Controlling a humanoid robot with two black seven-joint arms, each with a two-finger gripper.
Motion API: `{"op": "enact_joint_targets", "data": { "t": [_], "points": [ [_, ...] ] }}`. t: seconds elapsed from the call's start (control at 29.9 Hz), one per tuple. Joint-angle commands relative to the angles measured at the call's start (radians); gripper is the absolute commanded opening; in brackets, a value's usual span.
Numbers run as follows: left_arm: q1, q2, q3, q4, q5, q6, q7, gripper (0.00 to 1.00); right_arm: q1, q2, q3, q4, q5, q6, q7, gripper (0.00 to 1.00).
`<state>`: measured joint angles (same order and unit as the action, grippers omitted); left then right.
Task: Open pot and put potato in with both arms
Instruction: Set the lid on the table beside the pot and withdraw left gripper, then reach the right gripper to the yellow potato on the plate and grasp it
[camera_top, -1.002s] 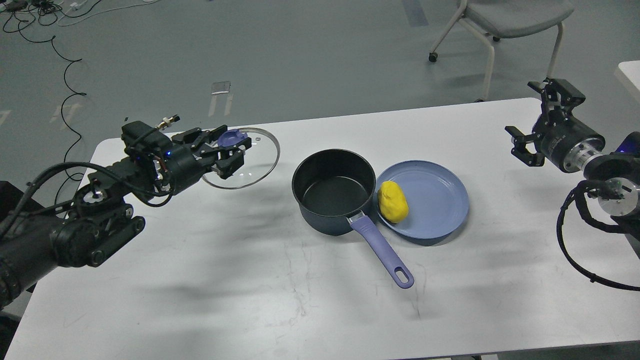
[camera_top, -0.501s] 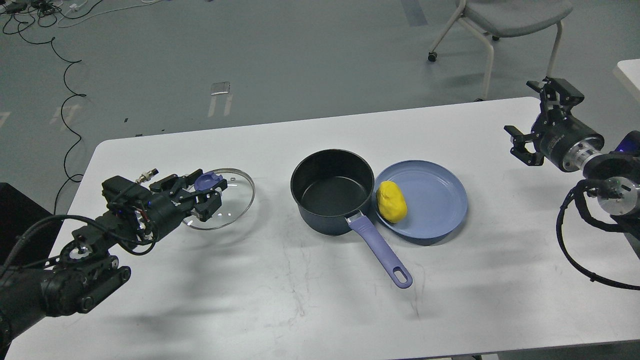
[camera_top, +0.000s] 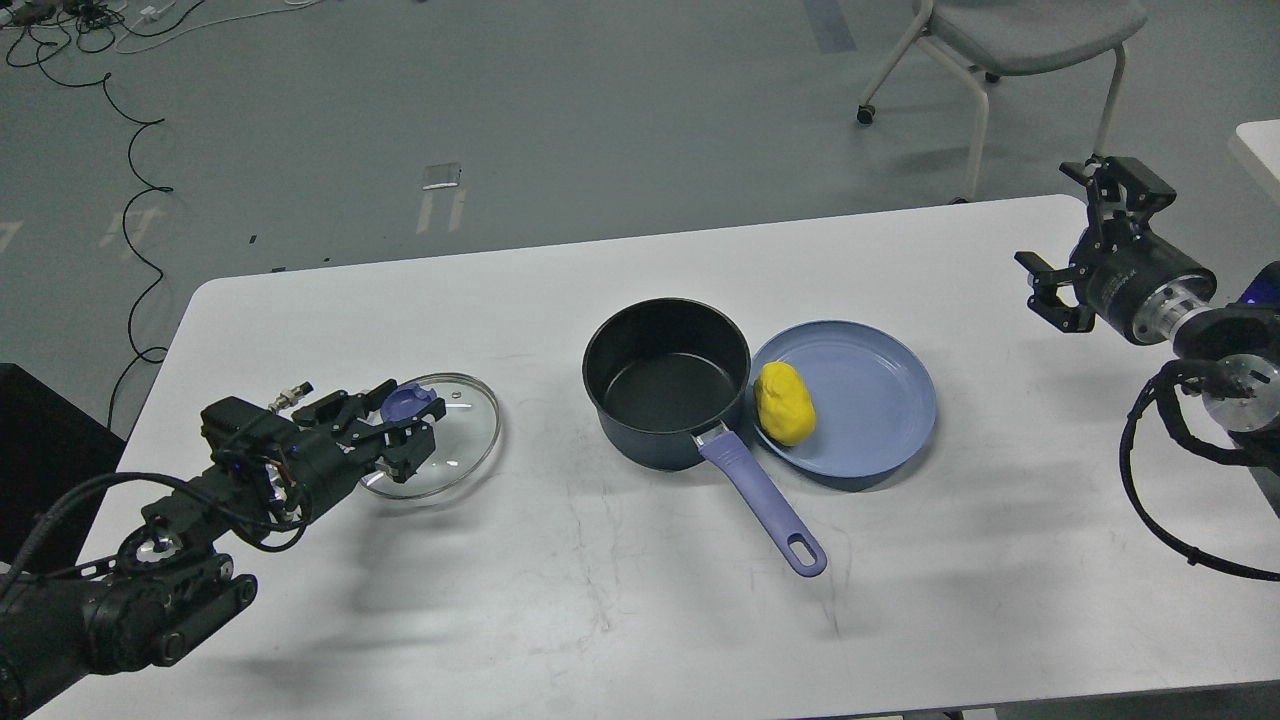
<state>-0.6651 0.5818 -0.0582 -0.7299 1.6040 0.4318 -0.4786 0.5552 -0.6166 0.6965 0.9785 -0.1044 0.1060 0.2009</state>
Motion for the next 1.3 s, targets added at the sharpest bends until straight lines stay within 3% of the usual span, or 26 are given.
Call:
{"op": "enact_joint_targets", "data": {
  "t": [0.0, 0.03, 0.07, 0.1, 0.13, 0.43, 0.53, 0.7, 0.9, 1.27],
  "points": [
    [0.018, -0.003, 0.000, 0.000, -0.001, -0.001, 0.000, 0.65, 0.000, 0.000, 0.000, 0.000, 0.000, 0.000, 0.000, 1.00],
    [0.016, -0.003, 0.000, 0.000, -0.001, -0.001, 0.000, 0.76, 0.002, 0.000, 0.001, 0.000, 0.000, 0.000, 0.000, 1.00],
    [0.016, -0.003, 0.000, 0.000, -0.001, -0.001, 0.000, 0.76, 0.002, 0.000, 0.001, 0.000, 0.000, 0.000, 0.000, 1.00],
    [0.016, -0.003, -0.002, 0.000, -0.003, -0.001, -0.002, 0.90, 0.002, 0.000, 0.000, 0.000, 0.000, 0.000, 0.000, 1.00],
    [0.015, -0.002, -0.002, -0.002, -0.007, -0.001, -0.003, 0.98, 0.002, 0.000, 0.000, -0.001, 0.000, 0.000, 0.000, 1.00],
    [-0.014, 0.021, -0.005, -0.020, -0.188, -0.007, -0.010, 0.98, 0.051, 0.000, -0.029, 0.003, -0.053, 0.001, 0.002, 1.00],
    [-0.048, 0.036, -0.008, -0.032, -0.232, -0.010, -0.010, 0.98, 0.100, 0.001, -0.095, 0.014, -0.177, 0.000, 0.002, 1.00],
    [-0.177, 0.070, -0.014, -0.078, -0.427, -0.039, -0.010, 0.98, 0.212, 0.005, -0.314, 0.097, -0.621, -0.003, 0.002, 1.00],
    [-0.318, 0.072, -0.020, -0.080, -0.772, -0.212, -0.010, 0.98, 0.271, -0.002, -0.497, 0.204, -1.021, -0.017, 0.002, 1.00],
    [-0.314, 0.078, -0.012, -0.080, -0.806, -0.220, -0.010, 0.98, 0.359, 0.012, -0.684, 0.195, -1.161, -0.020, 0.002, 0.98]
  ]
}}
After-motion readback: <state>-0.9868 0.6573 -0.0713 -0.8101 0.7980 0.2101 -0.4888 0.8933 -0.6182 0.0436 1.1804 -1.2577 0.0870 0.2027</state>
